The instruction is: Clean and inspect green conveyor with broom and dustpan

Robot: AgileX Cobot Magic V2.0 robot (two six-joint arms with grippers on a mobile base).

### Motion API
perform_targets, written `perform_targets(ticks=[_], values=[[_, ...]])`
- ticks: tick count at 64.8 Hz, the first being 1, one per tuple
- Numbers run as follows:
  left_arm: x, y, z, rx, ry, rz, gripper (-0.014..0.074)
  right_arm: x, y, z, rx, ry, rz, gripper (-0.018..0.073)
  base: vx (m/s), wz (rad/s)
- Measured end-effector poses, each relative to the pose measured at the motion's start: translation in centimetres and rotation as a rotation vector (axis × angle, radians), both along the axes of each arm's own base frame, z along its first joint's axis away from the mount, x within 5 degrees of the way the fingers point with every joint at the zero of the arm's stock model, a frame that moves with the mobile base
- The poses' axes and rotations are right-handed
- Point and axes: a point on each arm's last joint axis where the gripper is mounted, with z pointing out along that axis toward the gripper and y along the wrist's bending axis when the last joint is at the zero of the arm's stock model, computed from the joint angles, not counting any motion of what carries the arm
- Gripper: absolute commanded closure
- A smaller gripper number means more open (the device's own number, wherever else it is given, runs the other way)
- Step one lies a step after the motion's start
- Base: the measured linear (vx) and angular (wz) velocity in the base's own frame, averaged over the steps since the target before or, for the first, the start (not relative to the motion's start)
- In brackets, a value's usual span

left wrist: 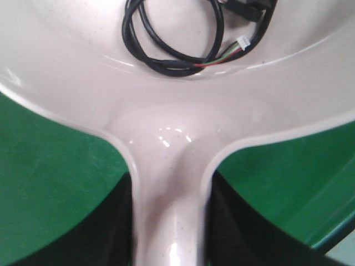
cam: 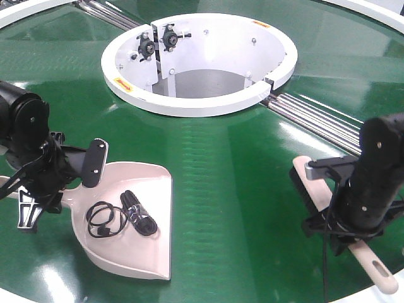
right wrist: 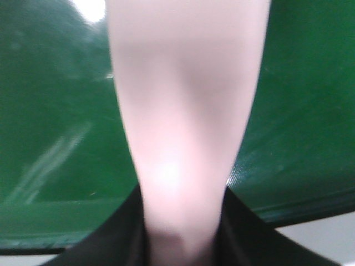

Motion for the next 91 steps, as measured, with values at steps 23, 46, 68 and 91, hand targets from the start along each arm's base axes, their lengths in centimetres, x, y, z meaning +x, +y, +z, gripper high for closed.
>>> perform_targets(ticks=[23, 46, 68, 91], values=[[0.00, 0.00, 0.00, 0.000, 0.000, 0.000, 0.0603, 0.08, 0.05, -0.65, 0.015, -0.044, 0.003, 0.0561, 0.00, 0.00], [0.00, 0.00, 0.00, 0.000, 0.000, 0.000, 0.0603, 0.08, 0.05, -0.65, 0.015, -0.044, 0.004, 0.0561, 0.00, 0.00], [0.00, 0.00, 0.00, 0.000, 0.000, 0.000, 0.0603, 0.08, 0.05, -0.65, 0.015, -0.044, 0.007, 0.0561, 0.00, 0.00], [0.04, 0.00, 0.01, 0.000, -0.004, -0.001, 0.0598, 0.08, 0.05, -0.65, 0.015, -0.044, 0.007, 0.0561, 0.00, 0.00]])
